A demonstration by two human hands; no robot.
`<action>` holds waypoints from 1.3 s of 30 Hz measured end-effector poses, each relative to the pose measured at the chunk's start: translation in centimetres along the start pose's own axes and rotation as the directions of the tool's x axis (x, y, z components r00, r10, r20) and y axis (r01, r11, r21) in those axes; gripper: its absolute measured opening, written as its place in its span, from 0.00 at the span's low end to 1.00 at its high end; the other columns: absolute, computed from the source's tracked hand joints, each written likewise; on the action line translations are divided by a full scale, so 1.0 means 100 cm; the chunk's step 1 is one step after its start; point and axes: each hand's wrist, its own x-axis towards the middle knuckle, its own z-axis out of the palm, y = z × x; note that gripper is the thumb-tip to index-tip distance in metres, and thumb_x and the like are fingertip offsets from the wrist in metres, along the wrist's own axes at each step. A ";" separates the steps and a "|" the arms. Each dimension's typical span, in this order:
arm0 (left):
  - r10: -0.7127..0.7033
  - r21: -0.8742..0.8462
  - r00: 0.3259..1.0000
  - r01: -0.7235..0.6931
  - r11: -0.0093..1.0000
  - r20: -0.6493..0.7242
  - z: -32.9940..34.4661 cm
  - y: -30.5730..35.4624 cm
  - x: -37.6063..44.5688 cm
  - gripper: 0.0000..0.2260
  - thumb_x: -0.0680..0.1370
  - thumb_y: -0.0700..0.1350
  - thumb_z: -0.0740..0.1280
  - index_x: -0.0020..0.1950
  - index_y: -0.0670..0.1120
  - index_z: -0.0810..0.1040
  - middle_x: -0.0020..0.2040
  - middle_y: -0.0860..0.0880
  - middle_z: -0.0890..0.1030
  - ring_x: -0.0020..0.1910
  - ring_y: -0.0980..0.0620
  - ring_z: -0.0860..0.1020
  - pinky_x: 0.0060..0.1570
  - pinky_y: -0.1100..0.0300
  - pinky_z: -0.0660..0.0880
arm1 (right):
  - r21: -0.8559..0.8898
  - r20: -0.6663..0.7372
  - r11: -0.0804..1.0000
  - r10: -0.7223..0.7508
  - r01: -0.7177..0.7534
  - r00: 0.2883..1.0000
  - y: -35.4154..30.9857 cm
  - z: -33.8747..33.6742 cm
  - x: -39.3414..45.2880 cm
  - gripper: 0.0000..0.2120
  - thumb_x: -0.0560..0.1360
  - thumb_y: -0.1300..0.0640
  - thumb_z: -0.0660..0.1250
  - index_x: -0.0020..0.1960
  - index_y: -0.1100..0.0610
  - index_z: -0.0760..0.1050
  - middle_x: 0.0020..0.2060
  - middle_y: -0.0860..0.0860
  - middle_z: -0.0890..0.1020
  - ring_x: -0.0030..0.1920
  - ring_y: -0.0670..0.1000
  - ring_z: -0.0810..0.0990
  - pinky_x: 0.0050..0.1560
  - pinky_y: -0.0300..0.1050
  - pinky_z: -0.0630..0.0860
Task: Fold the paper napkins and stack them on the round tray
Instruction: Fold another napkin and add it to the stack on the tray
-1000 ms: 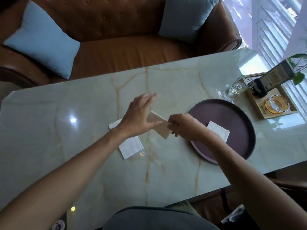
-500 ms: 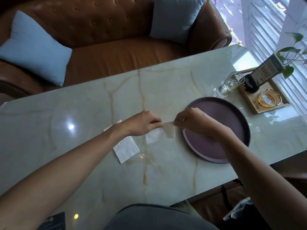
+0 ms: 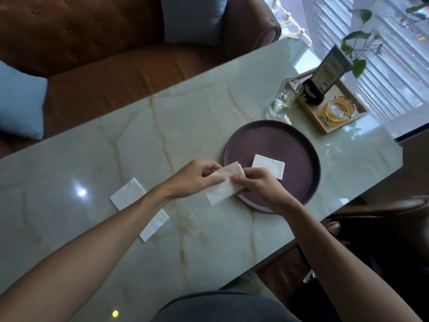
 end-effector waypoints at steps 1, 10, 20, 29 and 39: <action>-0.030 -0.037 1.000 0.030 0.999 0.006 0.006 -0.005 0.006 0.09 0.78 0.46 0.73 0.56 0.45 0.83 0.50 0.45 0.87 0.46 0.53 0.83 0.48 0.58 0.79 | 0.043 -0.028 0.999 0.015 -0.014 0.999 0.005 -0.006 -0.001 0.12 0.81 0.60 0.69 0.56 0.70 0.82 0.47 0.60 0.86 0.49 0.55 0.85 0.57 0.54 0.83; -0.275 -0.317 0.955 0.227 0.921 -0.113 0.076 -0.026 0.077 0.10 0.76 0.35 0.73 0.57 0.37 0.82 0.51 0.41 0.86 0.46 0.49 0.84 0.47 0.57 0.82 | 0.158 -0.344 0.982 0.155 -0.106 0.926 0.055 -0.065 0.008 0.13 0.81 0.55 0.69 0.47 0.64 0.85 0.41 0.55 0.86 0.42 0.51 0.84 0.46 0.47 0.81; -0.316 -0.064 0.855 0.319 0.946 -0.411 0.127 -0.038 0.175 0.02 0.74 0.39 0.72 0.45 0.43 0.83 0.38 0.48 0.82 0.38 0.51 0.78 0.44 0.56 0.77 | -0.030 -0.667 0.945 0.224 -0.326 0.711 0.094 -0.113 0.053 0.06 0.77 0.55 0.67 0.45 0.55 0.81 0.40 0.48 0.85 0.41 0.50 0.83 0.39 0.44 0.75; -0.252 0.181 0.856 0.364 0.914 -0.451 0.136 -0.045 0.198 0.06 0.74 0.46 0.71 0.48 0.45 0.82 0.46 0.48 0.84 0.48 0.47 0.81 0.46 0.58 0.73 | -0.085 -0.727 0.929 0.189 -0.360 0.660 0.098 -0.127 0.074 0.07 0.79 0.55 0.67 0.50 0.57 0.82 0.44 0.48 0.84 0.46 0.49 0.82 0.47 0.44 0.74; -0.286 0.179 0.863 0.386 0.905 -0.417 0.129 -0.046 0.199 0.12 0.75 0.47 0.72 0.57 0.45 0.83 0.48 0.49 0.85 0.51 0.50 0.82 0.49 0.63 0.72 | -0.107 -0.774 0.882 0.216 -0.459 0.595 0.105 -0.135 0.074 0.10 0.80 0.50 0.65 0.53 0.55 0.80 0.48 0.48 0.83 0.48 0.51 0.80 0.48 0.46 0.73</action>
